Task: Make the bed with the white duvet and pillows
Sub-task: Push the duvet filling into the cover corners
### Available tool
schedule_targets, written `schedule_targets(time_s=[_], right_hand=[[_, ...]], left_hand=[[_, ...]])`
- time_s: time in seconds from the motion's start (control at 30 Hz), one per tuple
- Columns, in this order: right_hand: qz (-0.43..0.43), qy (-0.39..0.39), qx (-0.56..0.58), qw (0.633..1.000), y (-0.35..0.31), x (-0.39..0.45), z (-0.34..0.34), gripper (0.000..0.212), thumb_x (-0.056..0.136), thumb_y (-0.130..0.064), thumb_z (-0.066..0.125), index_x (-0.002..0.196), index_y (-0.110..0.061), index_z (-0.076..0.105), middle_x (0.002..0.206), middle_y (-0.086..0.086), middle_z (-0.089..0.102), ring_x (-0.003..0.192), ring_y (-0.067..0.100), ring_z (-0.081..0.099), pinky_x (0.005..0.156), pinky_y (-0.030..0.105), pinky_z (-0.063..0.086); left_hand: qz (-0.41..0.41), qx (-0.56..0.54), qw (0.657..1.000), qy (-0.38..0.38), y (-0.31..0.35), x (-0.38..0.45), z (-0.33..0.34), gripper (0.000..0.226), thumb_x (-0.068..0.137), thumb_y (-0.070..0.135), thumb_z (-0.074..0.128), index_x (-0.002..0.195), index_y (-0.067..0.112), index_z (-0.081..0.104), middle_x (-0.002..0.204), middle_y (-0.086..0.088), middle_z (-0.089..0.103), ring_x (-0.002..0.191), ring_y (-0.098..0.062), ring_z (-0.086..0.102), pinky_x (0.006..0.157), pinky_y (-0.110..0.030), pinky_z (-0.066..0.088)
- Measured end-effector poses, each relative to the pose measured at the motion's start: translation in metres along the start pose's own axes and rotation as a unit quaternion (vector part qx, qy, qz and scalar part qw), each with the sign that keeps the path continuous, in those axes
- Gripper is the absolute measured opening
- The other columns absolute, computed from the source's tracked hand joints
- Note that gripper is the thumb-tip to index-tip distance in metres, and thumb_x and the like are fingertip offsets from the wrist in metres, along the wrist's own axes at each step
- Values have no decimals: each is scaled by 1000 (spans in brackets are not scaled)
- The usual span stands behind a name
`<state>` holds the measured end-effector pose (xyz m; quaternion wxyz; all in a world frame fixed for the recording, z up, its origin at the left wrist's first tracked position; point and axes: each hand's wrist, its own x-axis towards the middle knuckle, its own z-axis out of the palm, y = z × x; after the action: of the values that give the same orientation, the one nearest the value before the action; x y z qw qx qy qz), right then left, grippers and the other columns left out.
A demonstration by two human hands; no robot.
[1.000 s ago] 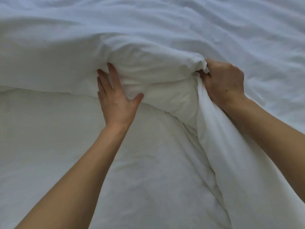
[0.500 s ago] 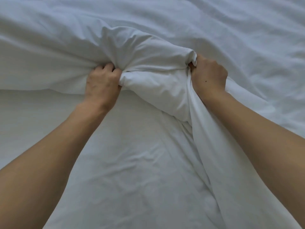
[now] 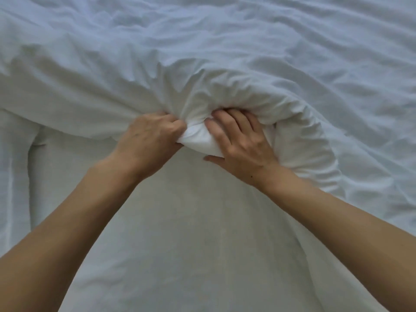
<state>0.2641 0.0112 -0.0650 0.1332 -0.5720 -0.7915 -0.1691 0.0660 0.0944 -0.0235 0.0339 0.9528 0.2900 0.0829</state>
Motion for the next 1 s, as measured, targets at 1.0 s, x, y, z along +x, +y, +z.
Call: schedule_targets(time_s=[1.0], right_hand=[[193, -251, 267, 910, -15, 40, -57, 51, 92, -60, 39, 75, -15, 54, 73, 2, 62, 74, 22, 59, 61, 33, 32]], left_hand=[[-193, -6, 978, 75, 11, -100, -24, 67, 74, 30, 78, 129, 9, 45, 125, -21, 50, 109, -37, 48, 92, -45, 43]])
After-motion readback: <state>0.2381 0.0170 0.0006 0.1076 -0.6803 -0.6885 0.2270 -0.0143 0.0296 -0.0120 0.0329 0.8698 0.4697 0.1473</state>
